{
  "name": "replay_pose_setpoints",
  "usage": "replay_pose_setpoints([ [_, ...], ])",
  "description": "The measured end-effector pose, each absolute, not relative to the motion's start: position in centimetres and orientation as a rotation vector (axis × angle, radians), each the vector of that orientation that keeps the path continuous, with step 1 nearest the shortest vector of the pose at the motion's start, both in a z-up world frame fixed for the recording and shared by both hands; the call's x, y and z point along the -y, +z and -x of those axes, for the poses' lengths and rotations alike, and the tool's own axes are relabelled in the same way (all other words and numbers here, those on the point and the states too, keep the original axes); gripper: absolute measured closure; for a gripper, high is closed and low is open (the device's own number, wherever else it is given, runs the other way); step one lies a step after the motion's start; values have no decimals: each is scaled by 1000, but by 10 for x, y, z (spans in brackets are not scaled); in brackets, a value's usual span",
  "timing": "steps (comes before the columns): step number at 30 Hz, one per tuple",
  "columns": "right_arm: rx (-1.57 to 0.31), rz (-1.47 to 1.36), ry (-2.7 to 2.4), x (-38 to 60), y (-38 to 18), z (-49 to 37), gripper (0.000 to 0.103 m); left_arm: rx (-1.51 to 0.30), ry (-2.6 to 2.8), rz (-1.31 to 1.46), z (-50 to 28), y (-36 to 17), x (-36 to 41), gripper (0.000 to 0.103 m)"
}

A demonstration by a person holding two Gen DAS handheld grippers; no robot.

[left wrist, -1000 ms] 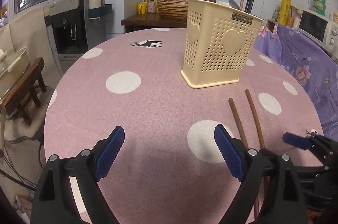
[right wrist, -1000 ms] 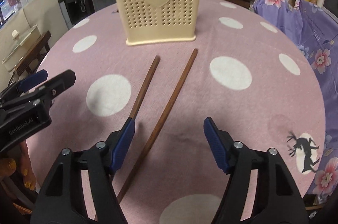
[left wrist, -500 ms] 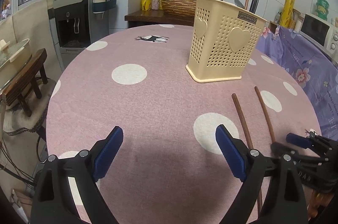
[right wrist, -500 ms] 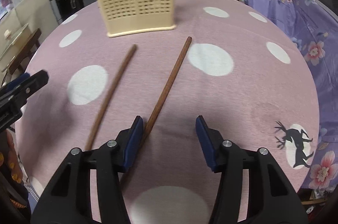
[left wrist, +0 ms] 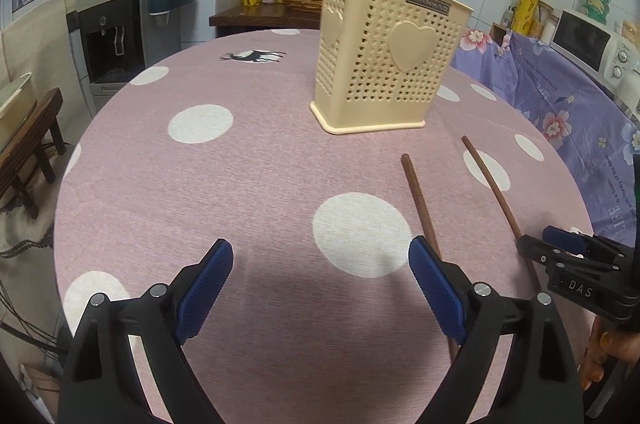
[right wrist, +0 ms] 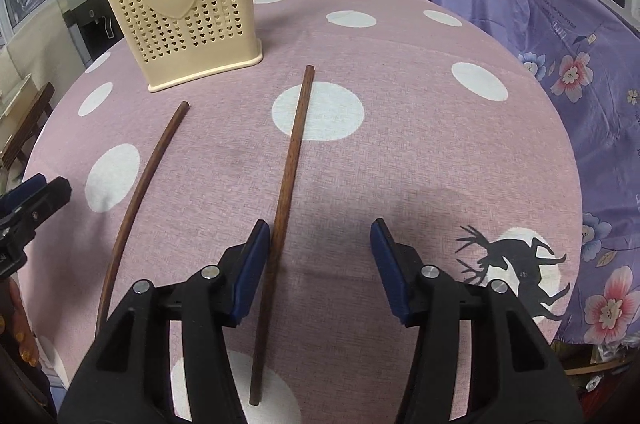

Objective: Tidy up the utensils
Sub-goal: 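Move both open tools down to two brown chopsticks lying on the table, then close the left tool on a brown chopstick while the right tool grasps another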

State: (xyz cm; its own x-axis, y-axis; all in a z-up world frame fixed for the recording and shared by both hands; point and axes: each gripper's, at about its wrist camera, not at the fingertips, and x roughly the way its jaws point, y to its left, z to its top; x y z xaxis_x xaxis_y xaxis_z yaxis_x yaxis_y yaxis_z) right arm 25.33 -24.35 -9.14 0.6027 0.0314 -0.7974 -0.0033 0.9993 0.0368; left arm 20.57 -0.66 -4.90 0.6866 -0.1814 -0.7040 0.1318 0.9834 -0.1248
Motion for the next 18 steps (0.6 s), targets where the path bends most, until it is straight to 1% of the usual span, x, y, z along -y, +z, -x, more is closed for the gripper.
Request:
replay_pose_setpoints([
  [9,-846,-122,51,256,-82,-247,49,-853,-256,26,-209,-56,40,16],
  [13,-834,-125,50,259,-82,-245,49,-885,-285,7,-214,-60,54,23],
  [16,-830,-128,62,258,-81,-245,46,-889,-299,-17,-218,-61,65,25],
  [17,-829,-128,63,258,-82,-245,44,-891,-303,-24,-220,-62,69,27],
  [18,-829,-127,64,258,-82,-244,44,-894,-303,-38,-223,-63,73,34],
])
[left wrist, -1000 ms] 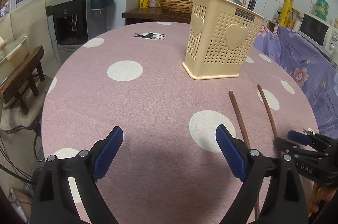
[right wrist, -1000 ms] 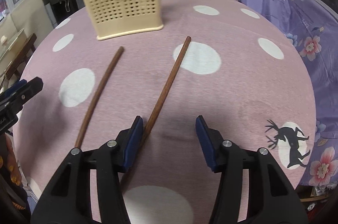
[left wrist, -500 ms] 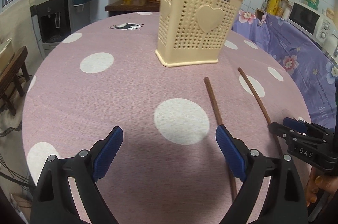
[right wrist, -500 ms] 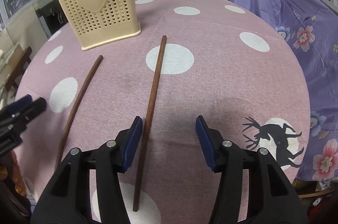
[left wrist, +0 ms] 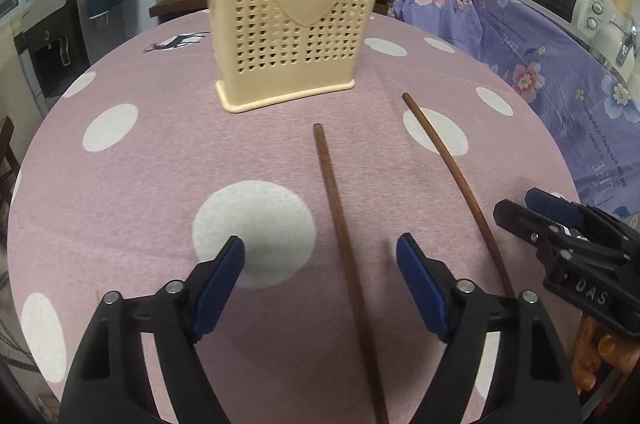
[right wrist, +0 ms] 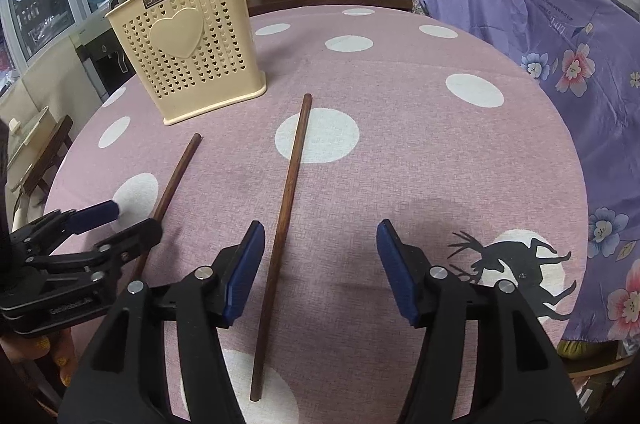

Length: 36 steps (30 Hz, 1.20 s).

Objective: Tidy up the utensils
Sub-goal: 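Close the left tool on a brown chopstick while the right tool grasps another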

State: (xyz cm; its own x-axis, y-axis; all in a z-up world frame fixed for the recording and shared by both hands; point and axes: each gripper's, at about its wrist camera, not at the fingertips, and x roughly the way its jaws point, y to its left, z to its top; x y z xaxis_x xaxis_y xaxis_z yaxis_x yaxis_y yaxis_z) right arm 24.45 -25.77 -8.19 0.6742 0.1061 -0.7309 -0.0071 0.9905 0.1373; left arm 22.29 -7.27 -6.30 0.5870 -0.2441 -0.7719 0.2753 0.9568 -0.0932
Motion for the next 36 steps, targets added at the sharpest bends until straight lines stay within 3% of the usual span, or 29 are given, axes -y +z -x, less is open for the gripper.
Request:
replay_pose_setpoints([
  [4,-831,-129,70,258,-83,-244,44,-888,-280,-79,-237,-62,80,65],
  [11,-819,-115,101,255,-73,-258,44,-896,-279,-93,-267,-61,90,80],
  [13,-823,-114,115,254,-71,-266,44,-907,-285,-76,-272,-60,89,89],
  [24,-888,-30,116,240,-75,-332,44,-915,-299,-36,-274,-60,82,92],
  [28,-935,-8,109,235,-85,-352,58,-909,-298,-40,-274,-61,81,92],
  [36,-920,30,95,223,-89,-370,62,-891,-292,-51,-271,-61,83,92],
])
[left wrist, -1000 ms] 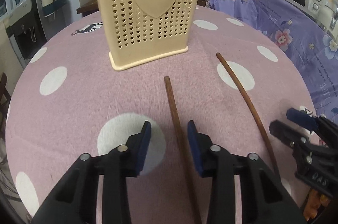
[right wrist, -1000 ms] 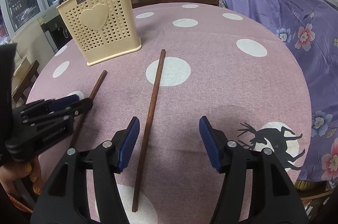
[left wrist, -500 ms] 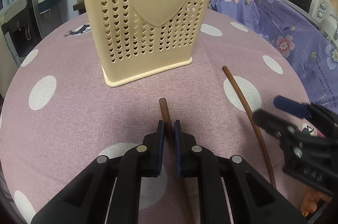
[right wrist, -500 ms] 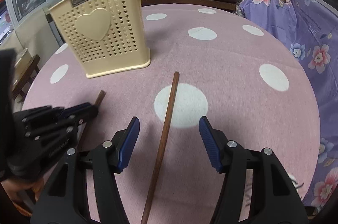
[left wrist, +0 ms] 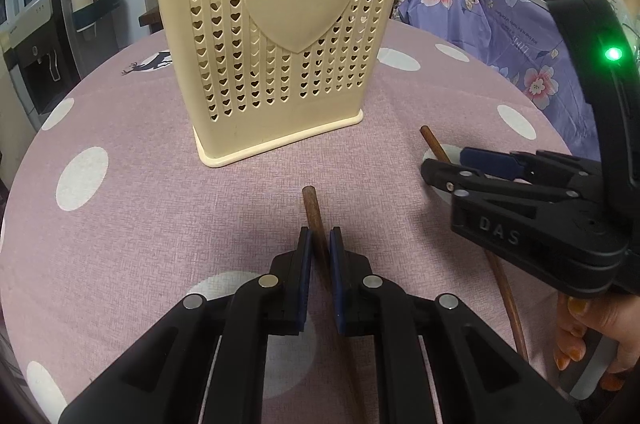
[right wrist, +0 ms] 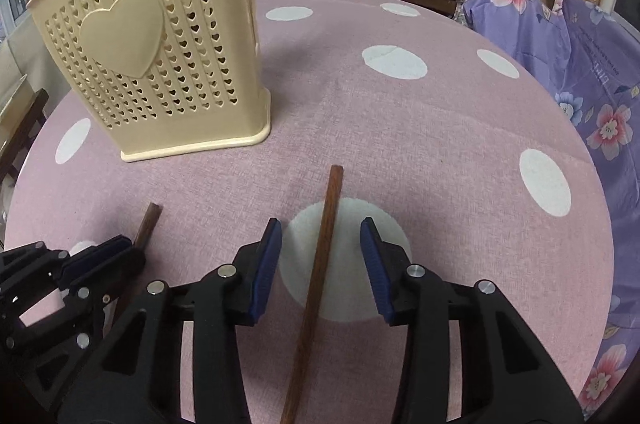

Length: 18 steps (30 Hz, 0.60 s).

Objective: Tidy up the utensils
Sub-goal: 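Close the left tool on a brown chopstick while the right tool grasps another, then lift both brown chopsticks and carry them toward the basket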

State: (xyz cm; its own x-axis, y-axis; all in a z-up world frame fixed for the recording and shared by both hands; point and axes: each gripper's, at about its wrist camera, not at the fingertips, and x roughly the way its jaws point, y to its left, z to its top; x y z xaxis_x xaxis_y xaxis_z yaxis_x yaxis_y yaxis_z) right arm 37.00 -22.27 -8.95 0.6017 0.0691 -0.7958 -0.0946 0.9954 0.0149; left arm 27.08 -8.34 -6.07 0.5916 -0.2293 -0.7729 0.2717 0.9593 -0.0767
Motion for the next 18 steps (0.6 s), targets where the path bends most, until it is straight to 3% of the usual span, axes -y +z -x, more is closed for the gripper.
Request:
replay_pose_setpoints([
  [12,-892,42,116,214,-89,-381,92,-881,-274,-85,-269,-61,91,92],
  [18,-885,48,120,213,-89,-380,94,-881,-274,-89,-270,-61,92,93],
])
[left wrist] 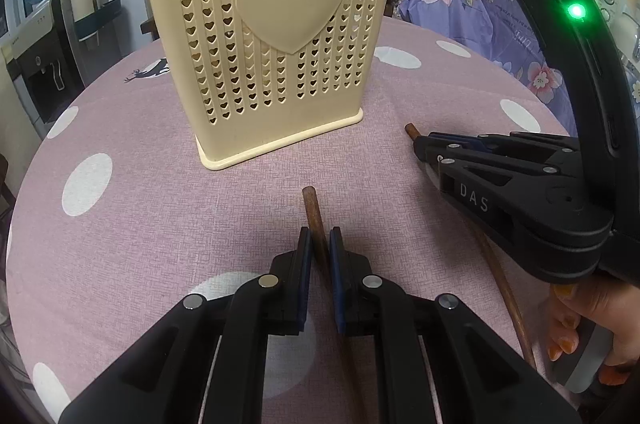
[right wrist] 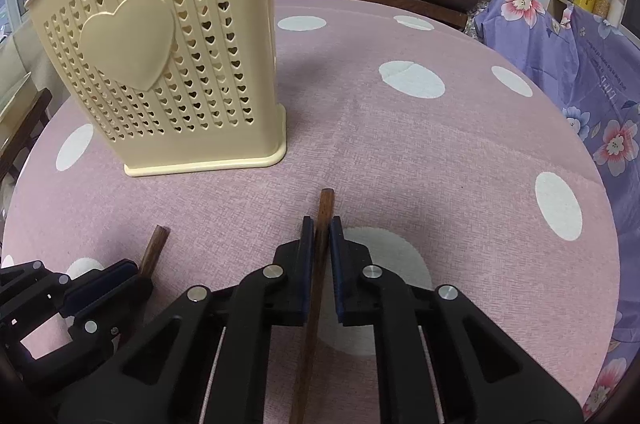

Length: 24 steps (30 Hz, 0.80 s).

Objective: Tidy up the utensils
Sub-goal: 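Lift both brown chopsticks and carry them toward the basket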

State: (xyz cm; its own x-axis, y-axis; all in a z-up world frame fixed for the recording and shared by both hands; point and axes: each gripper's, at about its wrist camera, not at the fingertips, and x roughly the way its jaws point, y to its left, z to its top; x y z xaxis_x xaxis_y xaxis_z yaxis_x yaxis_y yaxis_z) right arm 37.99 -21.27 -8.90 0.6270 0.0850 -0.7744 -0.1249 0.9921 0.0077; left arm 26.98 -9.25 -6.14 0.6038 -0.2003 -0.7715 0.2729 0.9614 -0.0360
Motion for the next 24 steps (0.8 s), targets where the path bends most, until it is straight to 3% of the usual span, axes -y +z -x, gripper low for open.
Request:
replay_pose_setpoints([
  [24,-825,-32,145,227,-74,-357,95,-883,-285,-63,-271,-61,88,94],
])
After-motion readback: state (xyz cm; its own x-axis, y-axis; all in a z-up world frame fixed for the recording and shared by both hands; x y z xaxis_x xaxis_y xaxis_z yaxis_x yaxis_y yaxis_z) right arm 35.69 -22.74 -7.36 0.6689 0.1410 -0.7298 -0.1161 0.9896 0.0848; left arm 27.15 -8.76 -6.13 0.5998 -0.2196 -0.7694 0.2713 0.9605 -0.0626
